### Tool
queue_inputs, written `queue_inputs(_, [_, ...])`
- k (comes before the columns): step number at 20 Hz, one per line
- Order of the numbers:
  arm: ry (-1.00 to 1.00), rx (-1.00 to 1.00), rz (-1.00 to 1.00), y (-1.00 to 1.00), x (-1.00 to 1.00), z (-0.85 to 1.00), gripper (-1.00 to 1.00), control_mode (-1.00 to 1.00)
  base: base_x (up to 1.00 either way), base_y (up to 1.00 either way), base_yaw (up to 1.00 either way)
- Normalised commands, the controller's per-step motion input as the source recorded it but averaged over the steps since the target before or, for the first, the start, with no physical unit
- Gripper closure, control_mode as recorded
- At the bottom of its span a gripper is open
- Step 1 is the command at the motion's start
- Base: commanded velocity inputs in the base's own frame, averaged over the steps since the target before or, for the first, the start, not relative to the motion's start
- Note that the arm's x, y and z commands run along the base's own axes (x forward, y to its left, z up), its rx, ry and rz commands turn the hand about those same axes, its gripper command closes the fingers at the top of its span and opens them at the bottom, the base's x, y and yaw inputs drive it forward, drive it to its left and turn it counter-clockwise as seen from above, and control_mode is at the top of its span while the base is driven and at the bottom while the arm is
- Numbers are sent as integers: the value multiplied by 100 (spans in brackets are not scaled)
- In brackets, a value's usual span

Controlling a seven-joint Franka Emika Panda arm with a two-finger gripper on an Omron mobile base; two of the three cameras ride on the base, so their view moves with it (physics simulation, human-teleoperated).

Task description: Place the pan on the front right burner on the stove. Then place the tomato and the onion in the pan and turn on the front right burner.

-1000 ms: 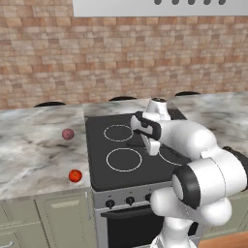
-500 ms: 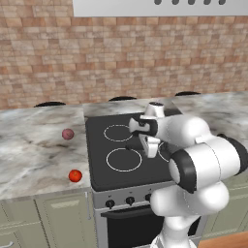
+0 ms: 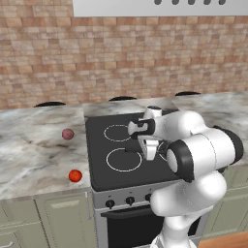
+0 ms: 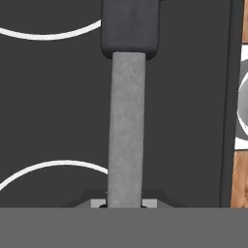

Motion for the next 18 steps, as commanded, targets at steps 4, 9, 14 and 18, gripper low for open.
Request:
queue_inputs(4, [0, 0, 0, 0, 7, -21, 100, -100, 0, 0, 0])
queue_inputs(9, [0, 0, 0, -1, 8, -18, 100, -100, 0, 0, 0])
queue_inputs(14, [0, 0, 0, -7, 14, -10, 100, -100, 0, 0, 0])
queue_inputs(18, [0, 0, 0, -10, 15, -3, 100, -100, 0, 0, 0])
